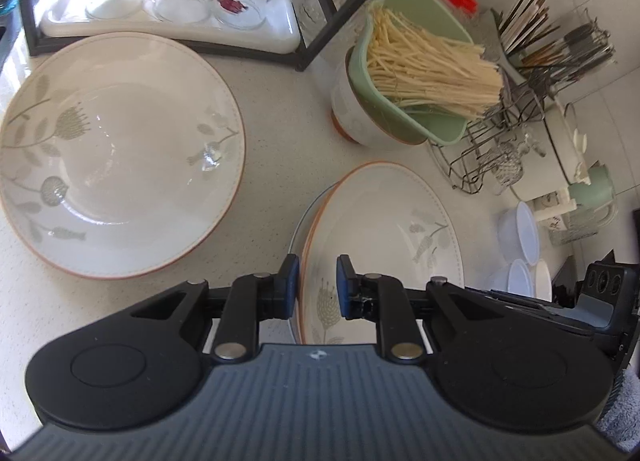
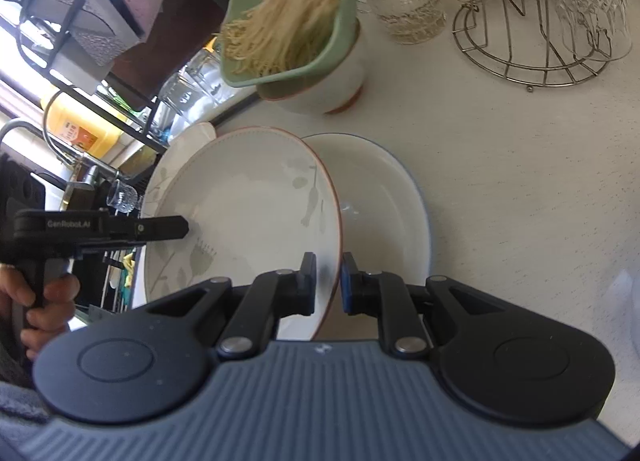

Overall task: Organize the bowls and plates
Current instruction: 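Lift the leaf-pattern plate with both grippers and lower it onto the rose plate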

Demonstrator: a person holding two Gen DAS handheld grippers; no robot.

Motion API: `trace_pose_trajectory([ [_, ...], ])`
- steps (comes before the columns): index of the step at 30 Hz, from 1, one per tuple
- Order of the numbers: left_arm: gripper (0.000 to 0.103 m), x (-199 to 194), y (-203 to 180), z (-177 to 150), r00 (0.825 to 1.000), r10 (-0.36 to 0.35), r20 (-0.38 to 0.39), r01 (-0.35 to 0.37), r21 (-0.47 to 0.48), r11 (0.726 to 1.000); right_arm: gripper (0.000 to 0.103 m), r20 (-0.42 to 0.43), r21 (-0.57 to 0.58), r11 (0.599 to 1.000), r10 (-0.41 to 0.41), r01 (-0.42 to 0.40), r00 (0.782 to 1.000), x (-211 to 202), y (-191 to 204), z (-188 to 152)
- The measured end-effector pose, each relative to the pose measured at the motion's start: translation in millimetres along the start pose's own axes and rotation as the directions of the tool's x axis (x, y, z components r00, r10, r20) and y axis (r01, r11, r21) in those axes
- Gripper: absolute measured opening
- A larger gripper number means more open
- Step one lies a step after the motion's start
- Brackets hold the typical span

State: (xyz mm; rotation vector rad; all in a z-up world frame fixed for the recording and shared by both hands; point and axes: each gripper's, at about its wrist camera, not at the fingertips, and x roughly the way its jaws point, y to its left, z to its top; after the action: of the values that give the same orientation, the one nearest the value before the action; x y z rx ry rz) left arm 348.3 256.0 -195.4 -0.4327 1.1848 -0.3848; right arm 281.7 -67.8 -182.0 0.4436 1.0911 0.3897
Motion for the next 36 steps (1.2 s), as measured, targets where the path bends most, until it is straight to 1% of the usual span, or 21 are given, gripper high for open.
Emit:
trace_pose_trajectory([
  [9,0.021,24.0,-13.0,5.4,0.998,0.032,-0.057,-0.031,0.027,0.999,0.015,0.000,0.015,1.000,-0.020,0.020,1.000,-5.9,-12.1,3.2],
  [15,0.021,34.5,-19.2,7.7,0.995,0.063,-0.084,-0.059,0.049,0.997,0.015,-0.008,0.002,0.999,-0.041,0.041,0.999,-3.3,-15.5,7.1],
  [18,0.021,38.7,-20.3,7.6,0.992,0.077,-0.098,-0.072,0.058,0.996,0.015,-0.009,0.012,0.999,-0.031,0.031,0.999,-2.8,-18.4,9.0],
  [28,0.022,47.8,-27.8,5.5,0.988,0.117,-0.105,-0.107,0.100,0.989,0.015,-0.024,0.015,0.999,-0.035,0.035,0.999,0.1,-21.4,7.1],
  [31,0.022,51.5,-30.1,5.2,0.987,0.123,-0.107,-0.112,0.106,0.988,0.015,-0.028,0.031,0.998,-0.046,0.047,0.999,2.0,-23.2,5.8],
  [33,0.023,53.3,-31.9,6.0,0.986,0.127,-0.107,-0.115,0.110,0.987,0.016,-0.024,0.023,0.998,-0.060,0.060,0.998,2.5,-21.8,5.0],
  [36,0.024,53.0,-32.2,6.2,0.986,0.129,-0.106,-0.117,0.114,0.987,0.016,-0.014,0.025,0.998,-0.065,0.065,0.998,2.0,-22.0,4.9],
])
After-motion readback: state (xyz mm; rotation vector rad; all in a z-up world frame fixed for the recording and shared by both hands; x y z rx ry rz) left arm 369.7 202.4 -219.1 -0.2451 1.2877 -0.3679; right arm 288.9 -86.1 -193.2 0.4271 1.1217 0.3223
